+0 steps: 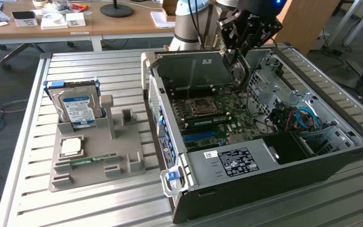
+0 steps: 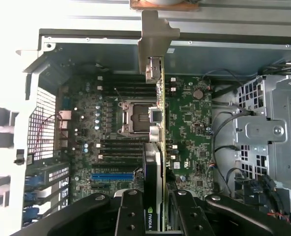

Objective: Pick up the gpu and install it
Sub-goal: 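Pick up the gpu and move the gpu toward the slot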

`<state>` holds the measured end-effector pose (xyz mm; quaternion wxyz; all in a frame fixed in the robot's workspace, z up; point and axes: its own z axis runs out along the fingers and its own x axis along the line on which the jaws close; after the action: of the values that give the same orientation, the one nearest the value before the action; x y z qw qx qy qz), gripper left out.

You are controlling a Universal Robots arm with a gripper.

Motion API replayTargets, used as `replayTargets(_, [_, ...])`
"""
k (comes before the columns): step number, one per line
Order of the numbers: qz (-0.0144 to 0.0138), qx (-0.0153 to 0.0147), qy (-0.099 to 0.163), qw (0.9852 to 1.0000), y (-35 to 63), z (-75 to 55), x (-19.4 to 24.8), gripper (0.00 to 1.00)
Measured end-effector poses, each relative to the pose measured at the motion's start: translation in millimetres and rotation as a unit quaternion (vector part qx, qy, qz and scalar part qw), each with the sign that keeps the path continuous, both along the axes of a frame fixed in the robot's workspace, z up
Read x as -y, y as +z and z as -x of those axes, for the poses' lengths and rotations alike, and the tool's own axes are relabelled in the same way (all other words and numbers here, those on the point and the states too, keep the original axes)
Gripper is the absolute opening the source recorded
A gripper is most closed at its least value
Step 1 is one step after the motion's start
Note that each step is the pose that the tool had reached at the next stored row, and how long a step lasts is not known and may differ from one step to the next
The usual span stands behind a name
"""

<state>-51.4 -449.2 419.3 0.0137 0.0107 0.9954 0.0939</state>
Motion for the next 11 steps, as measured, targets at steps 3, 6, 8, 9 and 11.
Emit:
replayTargets(3, [0.0000, 0.0000, 0.000, 1.0000, 0.0, -4.0, 0.0, 0.27])
replayTargets(6, [-0.0001, 0.0000, 0.000, 1.0000, 0.0, -7.8, 0.0, 0.27])
replayTargets(8, [-0.0001, 0.0000, 0.000, 1.0000, 0.0, -10.0, 0.0, 0.27])
replayTargets(9, [-0.0001, 0.0000, 0.000, 1.0000, 0.0, -11.1, 0.0, 0.27])
replayTargets(11, [-0.0001, 0.0000, 0.000, 1.0000, 0.0, -13.3, 0.0, 0.27])
